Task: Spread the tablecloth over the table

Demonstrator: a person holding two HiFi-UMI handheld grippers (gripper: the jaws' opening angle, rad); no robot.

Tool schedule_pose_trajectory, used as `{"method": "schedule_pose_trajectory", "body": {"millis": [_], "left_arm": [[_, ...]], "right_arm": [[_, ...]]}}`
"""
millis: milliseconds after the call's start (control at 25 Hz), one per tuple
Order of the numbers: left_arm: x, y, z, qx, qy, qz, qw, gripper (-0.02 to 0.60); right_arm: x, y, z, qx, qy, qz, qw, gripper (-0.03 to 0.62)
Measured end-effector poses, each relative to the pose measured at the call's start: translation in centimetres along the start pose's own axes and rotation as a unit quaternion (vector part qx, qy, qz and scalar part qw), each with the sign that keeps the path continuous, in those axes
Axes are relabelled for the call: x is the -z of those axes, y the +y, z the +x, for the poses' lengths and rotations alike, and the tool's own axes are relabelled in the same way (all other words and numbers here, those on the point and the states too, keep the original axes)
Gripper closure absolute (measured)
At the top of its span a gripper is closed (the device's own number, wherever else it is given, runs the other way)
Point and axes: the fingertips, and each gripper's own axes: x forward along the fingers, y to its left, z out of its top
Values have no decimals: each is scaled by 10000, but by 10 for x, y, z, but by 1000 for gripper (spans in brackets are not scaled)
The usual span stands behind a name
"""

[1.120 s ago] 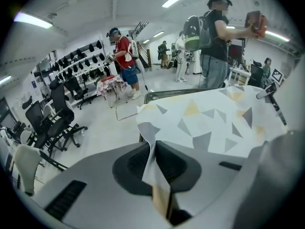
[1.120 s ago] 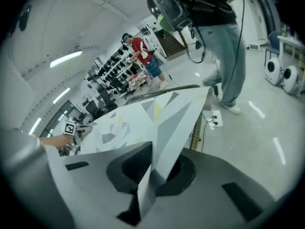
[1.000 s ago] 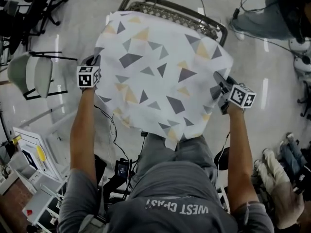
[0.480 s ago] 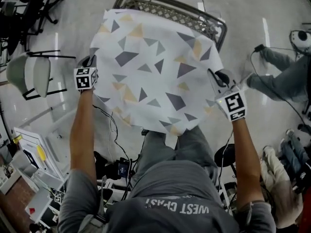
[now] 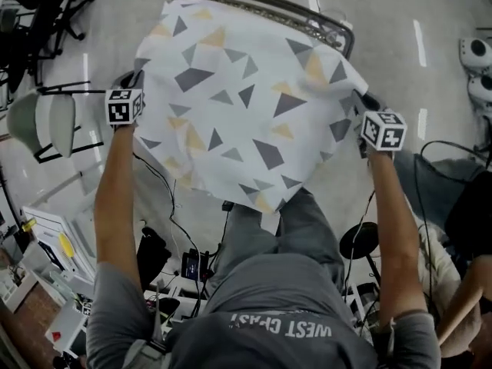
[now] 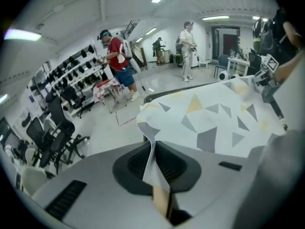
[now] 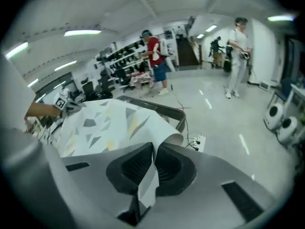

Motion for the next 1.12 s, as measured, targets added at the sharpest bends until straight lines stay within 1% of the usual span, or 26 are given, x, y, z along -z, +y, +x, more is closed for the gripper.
{"method": "schedule_pose_trajectory", "body": {"millis": [80,120,160,200,280,320,360,400,480,520,560,600,720,760,800,840,880,920,1000,1040,1080,1120], "left_arm": [[-22,-5,-8,-66,-222,452,9987,572],[-27,-7,-10,-65,-274,576,9979,571],[-27,-8,-7,-26,-232,592,9980,571],[-22,-7,1,36,-80,516,9986,568],[-3,-5,20,58,400,295,9987,558],[6,-2,25,-31,596,237,9979,547],[12,2,28,-155,703,216,9972,536],[16,5,28,-286,726,230,9967,527],[15,11,23,-560,649,375,9956,497],[12,13,18,-685,578,480,9948,485],[10,15,11,-778,486,581,9941,483],[9,17,3,-827,413,679,9934,482],[16,22,-20,-866,370,909,9914,469],[17,19,-28,-838,299,916,9918,471],[16,8,-34,-705,175,831,9939,471],[16,-14,-38,-426,28,652,9970,471],[16,-46,-38,-14,-118,436,9990,471],[17,-86,-36,475,-245,258,9982,471],[22,-175,-28,1400,-361,155,9894,472],[27,-215,-23,1720,-367,140,9843,472],[31,-249,-20,1914,-375,36,9808,472],[34,-275,-16,2010,-387,-203,9786,472]], "right_arm": [[13,-11,8,270,-77,597,9978,572],[20,-10,10,397,-123,798,9960,572],[25,-10,12,542,-156,923,9941,571],[28,-12,15,680,-166,1020,9923,564],[34,-18,20,790,-148,1328,9879,545],[37,-19,22,760,-127,1520,9854,539],[39,-19,23,695,-87,1671,9835,533],[41,-18,24,608,-35,1754,9826,531],[46,-16,22,430,111,1788,9829,522],[52,-15,21,354,224,1807,9827,507],[62,-13,20,288,356,1848,9817,495],[73,-9,19,229,494,1902,9802,494],[106,5,16,99,808,2002,9764,489],[115,9,14,91,878,2022,9754,513],[123,11,13,95,932,2057,9741,549],[129,12,13,92,969,2119,9724,561],[132,13,14,66,1009,2195,9704,565],[135,14,14,15,1076,2244,9685,571],[141,20,13,-147,1326,2120,9681,577],[144,24,12,-248,1478,1963,9690,577],[146,28,11,-358,1626,1799,9695,577],[146,29,10,-474,1762,1665,9690,577]]}}
